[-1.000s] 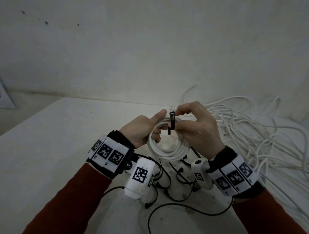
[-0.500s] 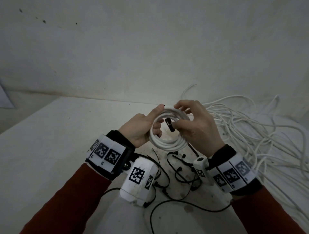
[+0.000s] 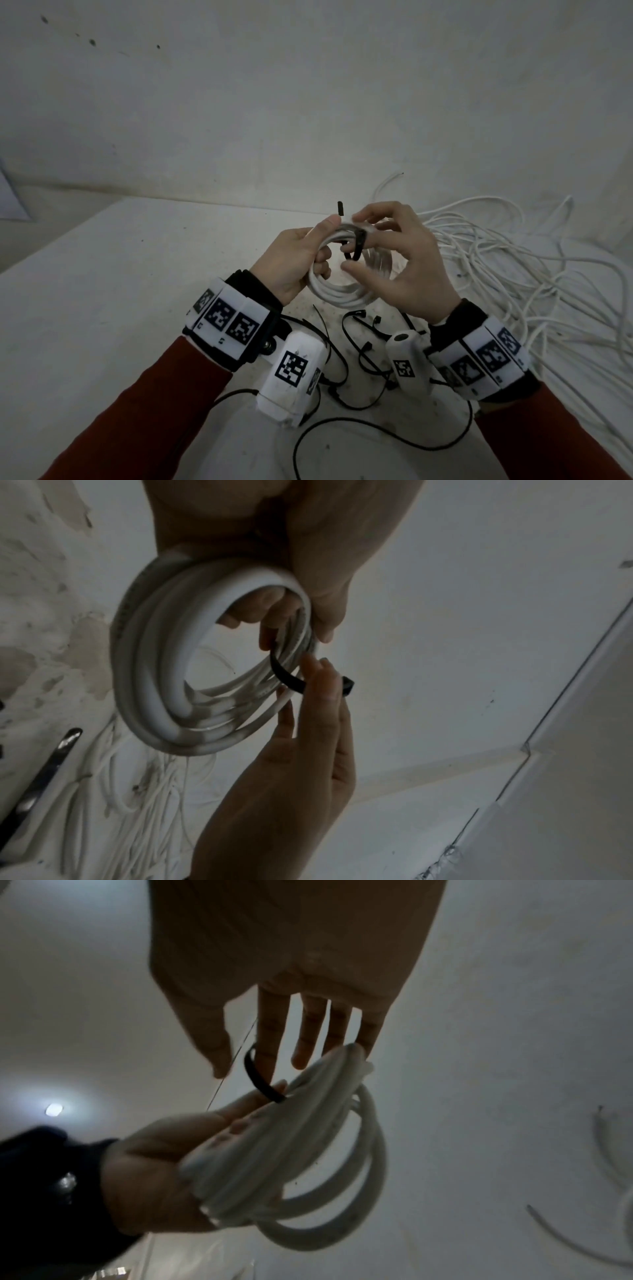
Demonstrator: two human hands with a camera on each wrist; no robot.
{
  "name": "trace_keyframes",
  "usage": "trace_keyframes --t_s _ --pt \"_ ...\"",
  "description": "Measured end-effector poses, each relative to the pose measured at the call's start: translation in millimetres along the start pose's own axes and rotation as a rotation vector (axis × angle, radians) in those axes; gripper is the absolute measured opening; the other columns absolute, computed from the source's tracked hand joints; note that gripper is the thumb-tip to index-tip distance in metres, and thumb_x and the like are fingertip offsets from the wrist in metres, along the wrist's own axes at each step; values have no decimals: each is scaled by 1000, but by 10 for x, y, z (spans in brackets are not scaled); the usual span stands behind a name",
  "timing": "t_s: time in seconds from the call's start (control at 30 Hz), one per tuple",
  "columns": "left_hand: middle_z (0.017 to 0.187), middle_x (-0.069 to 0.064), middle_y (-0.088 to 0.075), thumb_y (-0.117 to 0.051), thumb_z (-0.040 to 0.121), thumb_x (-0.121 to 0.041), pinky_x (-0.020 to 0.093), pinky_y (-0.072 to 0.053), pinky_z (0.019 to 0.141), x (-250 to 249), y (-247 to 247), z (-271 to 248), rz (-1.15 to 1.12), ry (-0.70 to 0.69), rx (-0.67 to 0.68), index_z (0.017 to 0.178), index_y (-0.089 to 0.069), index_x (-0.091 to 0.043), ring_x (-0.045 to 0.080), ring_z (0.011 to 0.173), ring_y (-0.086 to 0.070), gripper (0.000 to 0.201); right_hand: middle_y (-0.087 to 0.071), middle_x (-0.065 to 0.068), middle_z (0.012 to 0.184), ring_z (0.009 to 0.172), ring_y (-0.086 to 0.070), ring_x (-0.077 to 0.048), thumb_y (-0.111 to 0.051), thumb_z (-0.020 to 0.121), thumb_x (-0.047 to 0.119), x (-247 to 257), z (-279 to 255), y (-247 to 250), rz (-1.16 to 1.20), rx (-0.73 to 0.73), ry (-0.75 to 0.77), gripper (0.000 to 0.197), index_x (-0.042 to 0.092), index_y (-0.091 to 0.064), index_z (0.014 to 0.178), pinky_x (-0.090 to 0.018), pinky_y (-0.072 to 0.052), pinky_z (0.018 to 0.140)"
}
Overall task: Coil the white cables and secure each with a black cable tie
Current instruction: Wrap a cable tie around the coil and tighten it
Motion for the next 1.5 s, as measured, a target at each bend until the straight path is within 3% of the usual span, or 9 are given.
trace_keyframes --t_s 0.13,0.27,0.47,0.57,0.7,0.97,1.17,1.33,1.5 --pt "53 -2 -28 -57 92 -35 28 -34 55 -14 14 0 42 -80 -13 77 -71 -13 12 44 -27 29 -63 0 98 96 -63 -16 -75 77 31 -25 29 -11 159 -174 -197 22 10 -74 82 -36 -52 85" --pt "51 -7 -31 -55 94 -27 27 -31 54 -39 14 -9 85 -175 -2 88 -70 -10 9 46 -27 23 -64 1 102 100 -64 -18 -84 64 29 -68 34 15 353 -214 -369 20 22 -73 79 -37 -54 86" --pt "55 -5 -38 -50 96 -20 27 -31 52 -72 -33 -52 159 -296 104 104 -67 -10 10 47 -27 21 -63 -4 110 89 -67 -17 -80 64 18 -8 60 67 575 -291 -428 13 25 -74 73 -23 -53 74" --pt "56 -5 -35 -52 96 -21 22 -33 48 -75 -24 -52 232 -372 109 108 -66 -10 8 47 -29 22 -71 -2 93 77 -70 -22 -74 69 9 40 61 32 776 -315 -522 15 6 -67 82 -30 -57 73" --pt "55 -10 -52 -64 85 -36 28 -40 50 -64 -66 -100 345 -456 102 99 -70 -16 9 48 -42 25 -73 -2 74 68 -69 -19 -75 65 22 77 83 47 889 -311 -620 23 9 -67 82 -30 -57 71" --pt "55 -12 -56 -74 68 -37 22 -39 48 -16 -145 -158 232 -438 -6 81 -74 -20 5 49 -46 21 -66 -12 88 72 -64 -20 -78 61 30 134 104 66 863 -282 -696 32 9 -69 84 -27 -55 68" --pt "45 -13 -44 -73 69 -29 20 -34 44 -50 -99 -140 156 -358 89 65 -72 -24 6 40 -35 6 -73 -6 88 68 -65 -17 -69 73 38 86 107 151 847 -249 -846 29 12 -62 85 -28 -55 59" --pt "42 -12 -41 -71 73 -22 20 -33 43 -53 -53 -116 131 -321 148 65 -73 -21 6 36 -32 9 -75 -7 95 78 -70 -18 -68 84 17 73 103 198 848 -186 -882 33 8 -60 114 -29 -58 68" --pt "44 -9 -40 -75 69 -22 20 -33 44 -27 -62 -117 156 -285 220 65 -73 -21 7 39 -32 5 -75 -10 92 83 -72 -24 -72 77 12 84 105 177 838 -242 -831 30 10 -64 106 -38 -59 78"
Point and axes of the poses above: each hand's wrist, its own z-axis towards the middle knuckle, its own y-axis out of the back of the hand, x = y × z, the point moved 2 cm from there along z, towards the middle knuckle
